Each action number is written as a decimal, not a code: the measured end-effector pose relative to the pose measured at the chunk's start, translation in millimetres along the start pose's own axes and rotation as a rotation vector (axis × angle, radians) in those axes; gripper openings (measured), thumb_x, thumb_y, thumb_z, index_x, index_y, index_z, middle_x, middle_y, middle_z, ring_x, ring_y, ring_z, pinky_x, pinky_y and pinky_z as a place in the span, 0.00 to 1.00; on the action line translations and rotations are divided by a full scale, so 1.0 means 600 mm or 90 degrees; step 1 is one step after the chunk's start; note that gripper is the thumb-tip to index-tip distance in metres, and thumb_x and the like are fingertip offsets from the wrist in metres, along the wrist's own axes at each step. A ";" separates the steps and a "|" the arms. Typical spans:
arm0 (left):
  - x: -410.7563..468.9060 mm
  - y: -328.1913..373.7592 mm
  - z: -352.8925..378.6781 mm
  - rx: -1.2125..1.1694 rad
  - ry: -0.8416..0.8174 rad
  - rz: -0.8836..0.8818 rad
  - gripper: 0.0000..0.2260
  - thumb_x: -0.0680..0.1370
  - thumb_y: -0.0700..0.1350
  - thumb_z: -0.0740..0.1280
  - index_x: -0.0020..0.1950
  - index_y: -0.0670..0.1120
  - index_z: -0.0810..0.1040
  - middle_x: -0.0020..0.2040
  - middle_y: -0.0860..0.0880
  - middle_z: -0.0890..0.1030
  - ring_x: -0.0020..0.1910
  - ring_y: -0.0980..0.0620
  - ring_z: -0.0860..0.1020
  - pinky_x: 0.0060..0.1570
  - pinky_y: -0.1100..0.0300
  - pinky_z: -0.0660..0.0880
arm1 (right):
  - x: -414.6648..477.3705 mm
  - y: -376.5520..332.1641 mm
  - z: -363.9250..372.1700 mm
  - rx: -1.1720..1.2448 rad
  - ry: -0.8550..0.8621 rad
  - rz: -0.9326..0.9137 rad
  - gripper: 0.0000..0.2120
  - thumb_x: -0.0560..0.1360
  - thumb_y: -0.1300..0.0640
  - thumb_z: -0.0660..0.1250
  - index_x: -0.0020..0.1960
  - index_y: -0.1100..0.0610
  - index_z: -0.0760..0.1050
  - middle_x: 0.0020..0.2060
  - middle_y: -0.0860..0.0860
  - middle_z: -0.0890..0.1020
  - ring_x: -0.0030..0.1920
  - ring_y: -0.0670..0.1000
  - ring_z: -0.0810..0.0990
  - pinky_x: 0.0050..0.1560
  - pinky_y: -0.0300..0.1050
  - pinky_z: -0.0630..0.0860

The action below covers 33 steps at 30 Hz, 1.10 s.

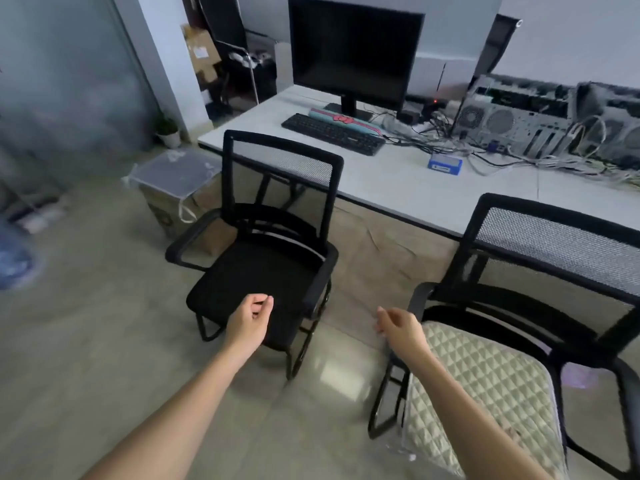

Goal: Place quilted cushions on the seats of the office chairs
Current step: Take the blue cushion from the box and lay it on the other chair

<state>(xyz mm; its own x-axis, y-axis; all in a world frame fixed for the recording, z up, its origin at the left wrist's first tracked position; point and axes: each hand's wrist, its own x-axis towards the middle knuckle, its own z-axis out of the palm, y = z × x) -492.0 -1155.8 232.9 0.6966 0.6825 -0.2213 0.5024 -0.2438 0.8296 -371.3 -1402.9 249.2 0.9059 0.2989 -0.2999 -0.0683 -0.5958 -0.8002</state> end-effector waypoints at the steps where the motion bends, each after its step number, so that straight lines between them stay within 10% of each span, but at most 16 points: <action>1: 0.005 -0.005 -0.016 -0.007 0.000 -0.007 0.14 0.77 0.55 0.60 0.57 0.48 0.74 0.52 0.47 0.80 0.50 0.48 0.79 0.51 0.54 0.75 | 0.000 -0.011 0.015 -0.002 -0.005 -0.001 0.19 0.78 0.48 0.59 0.41 0.62 0.79 0.34 0.55 0.83 0.37 0.55 0.80 0.39 0.45 0.72; 33: 0.227 -0.164 -0.502 -0.022 0.090 -0.081 0.15 0.78 0.55 0.59 0.50 0.44 0.76 0.49 0.44 0.82 0.51 0.42 0.79 0.53 0.52 0.73 | 0.073 -0.421 0.504 0.017 -0.166 -0.064 0.16 0.77 0.43 0.57 0.43 0.52 0.77 0.36 0.49 0.81 0.38 0.48 0.79 0.41 0.41 0.74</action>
<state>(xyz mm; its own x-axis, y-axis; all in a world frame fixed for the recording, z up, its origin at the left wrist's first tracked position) -600.7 -831.6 275.5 0.5484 0.7967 -0.2539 0.5628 -0.1271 0.8168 -440.8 -1013.6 281.3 0.7713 0.5387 -0.3389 0.0022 -0.5347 -0.8450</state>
